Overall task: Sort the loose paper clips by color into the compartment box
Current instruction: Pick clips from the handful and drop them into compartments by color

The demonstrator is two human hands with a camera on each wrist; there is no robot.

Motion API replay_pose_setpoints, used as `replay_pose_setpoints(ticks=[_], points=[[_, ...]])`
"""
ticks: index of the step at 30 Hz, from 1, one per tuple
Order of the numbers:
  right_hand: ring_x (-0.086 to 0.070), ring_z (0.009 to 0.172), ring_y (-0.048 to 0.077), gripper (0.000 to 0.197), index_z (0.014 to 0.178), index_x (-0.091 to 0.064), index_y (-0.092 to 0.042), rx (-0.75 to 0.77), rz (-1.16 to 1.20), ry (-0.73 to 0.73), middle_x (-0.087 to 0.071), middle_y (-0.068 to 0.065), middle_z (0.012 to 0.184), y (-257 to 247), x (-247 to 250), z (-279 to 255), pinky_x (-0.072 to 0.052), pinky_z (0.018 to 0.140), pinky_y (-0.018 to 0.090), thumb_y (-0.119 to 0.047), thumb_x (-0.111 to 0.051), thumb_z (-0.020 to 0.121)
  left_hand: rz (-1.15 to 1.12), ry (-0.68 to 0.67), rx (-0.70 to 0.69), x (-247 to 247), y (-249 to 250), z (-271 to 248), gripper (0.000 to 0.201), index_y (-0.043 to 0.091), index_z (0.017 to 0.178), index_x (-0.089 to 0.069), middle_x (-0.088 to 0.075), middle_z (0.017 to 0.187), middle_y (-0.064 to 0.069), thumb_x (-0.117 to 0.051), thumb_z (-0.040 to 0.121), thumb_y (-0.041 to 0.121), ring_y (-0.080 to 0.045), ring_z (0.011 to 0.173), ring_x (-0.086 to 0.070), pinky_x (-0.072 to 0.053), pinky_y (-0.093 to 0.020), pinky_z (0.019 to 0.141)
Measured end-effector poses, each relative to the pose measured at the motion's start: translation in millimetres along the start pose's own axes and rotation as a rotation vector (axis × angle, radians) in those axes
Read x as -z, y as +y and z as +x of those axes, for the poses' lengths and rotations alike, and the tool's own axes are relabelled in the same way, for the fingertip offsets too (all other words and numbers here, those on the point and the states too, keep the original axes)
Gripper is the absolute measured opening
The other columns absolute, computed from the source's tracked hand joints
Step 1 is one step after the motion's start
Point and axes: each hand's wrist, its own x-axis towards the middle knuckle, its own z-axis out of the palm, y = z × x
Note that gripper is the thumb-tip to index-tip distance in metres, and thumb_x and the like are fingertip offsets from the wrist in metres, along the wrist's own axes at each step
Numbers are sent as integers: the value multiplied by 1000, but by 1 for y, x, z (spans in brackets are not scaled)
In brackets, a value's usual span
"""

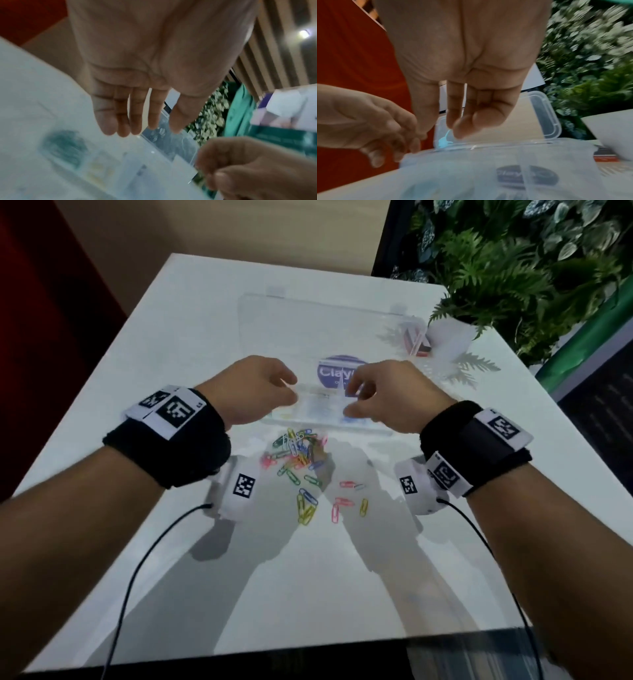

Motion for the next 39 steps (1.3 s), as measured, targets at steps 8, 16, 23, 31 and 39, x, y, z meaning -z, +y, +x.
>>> replay_pose_setpoints(ticks=[8, 16, 23, 31, 39], points=[[-48, 122, 22, 60, 134, -48, -24, -45, -269, -369, -51, 0, 136, -19, -39, -14, -41, 98, 34, -33, -72, 80, 723, -205, 153, -2, -40, -22, 70, 22, 141, -41, -49, 139, -3, -73, 79, 29, -23, 123, -48, -44, -38, 100], [-64, 94, 26, 41, 114, -64, -7, 46, -474, -417, -67, 11, 112, -58, -72, 14, -53, 73, 29, -13, -71, 74, 823, -262, 100, -21, -37, -21, 62, 12, 132, -52, -59, 126, -8, -75, 76, 24, -24, 113, -56, -49, -33, 91], [-47, 125, 25, 68, 140, -42, -15, 26, -355, -378, -49, 7, 138, -53, -60, 16, -42, 91, 29, -20, -73, 79, 638, -220, 135, -9, -42, -17, 81, 16, 144, -38, -53, 134, -6, -80, 75, 22, -24, 120, -51, -44, -35, 96], [-61, 98, 23, 63, 124, -57, -12, 70, -404, -428, -65, 8, 114, -75, -82, 20, -45, 73, 27, -27, -82, 68, 683, -159, 77, -33, -41, -13, 41, 11, 106, -63, -66, 94, -4, -78, 68, 18, -22, 85, -63, -52, -29, 69], [-63, 93, 24, 31, 110, -64, -8, 47, -259, -360, -68, 10, 106, -77, -88, 22, -42, 66, 25, -11, -71, 80, 369, -64, 137, -38, -40, -6, 59, 11, 123, -46, -61, 109, -11, -76, 72, 6, -23, 88, -55, -44, -30, 70]])
